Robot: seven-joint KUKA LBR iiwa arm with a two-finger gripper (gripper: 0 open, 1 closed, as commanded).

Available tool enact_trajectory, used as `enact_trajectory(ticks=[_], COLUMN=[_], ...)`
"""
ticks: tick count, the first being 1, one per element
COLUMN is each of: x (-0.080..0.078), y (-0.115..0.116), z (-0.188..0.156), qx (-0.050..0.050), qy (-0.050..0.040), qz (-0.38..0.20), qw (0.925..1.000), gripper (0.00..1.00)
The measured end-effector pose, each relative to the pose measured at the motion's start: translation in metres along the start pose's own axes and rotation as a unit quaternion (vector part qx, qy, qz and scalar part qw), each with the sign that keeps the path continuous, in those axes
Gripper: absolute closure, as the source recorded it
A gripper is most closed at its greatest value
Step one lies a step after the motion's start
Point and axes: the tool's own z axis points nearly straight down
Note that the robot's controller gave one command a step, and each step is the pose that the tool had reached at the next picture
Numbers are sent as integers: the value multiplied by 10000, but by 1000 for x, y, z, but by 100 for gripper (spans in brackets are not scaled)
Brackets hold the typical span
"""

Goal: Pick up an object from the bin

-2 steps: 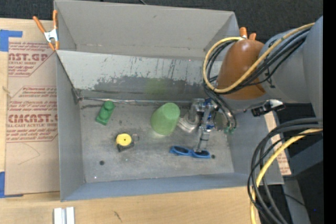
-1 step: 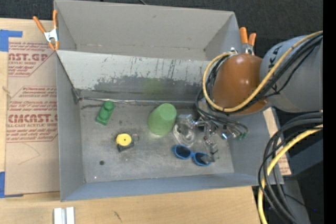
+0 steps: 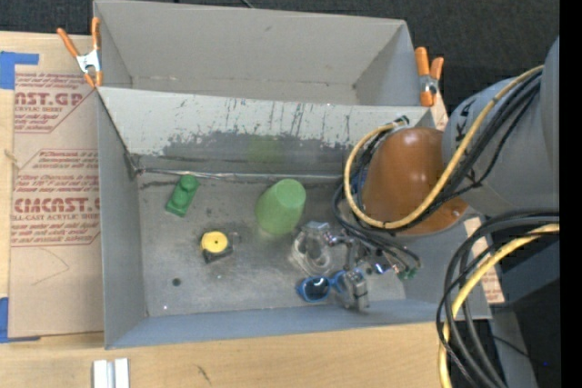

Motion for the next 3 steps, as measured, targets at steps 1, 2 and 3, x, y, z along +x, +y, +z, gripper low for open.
enact_trajectory(ticks=[1, 2, 3], x=[-1, -39, -6], y=[0, -16, 2], z=[-1, -125, -123], qx=[-8, 0, -31], qy=[1, 5, 54], qz=[-2, 140, -919], qw=[10000, 9999, 9957], gripper=[100, 100, 100])
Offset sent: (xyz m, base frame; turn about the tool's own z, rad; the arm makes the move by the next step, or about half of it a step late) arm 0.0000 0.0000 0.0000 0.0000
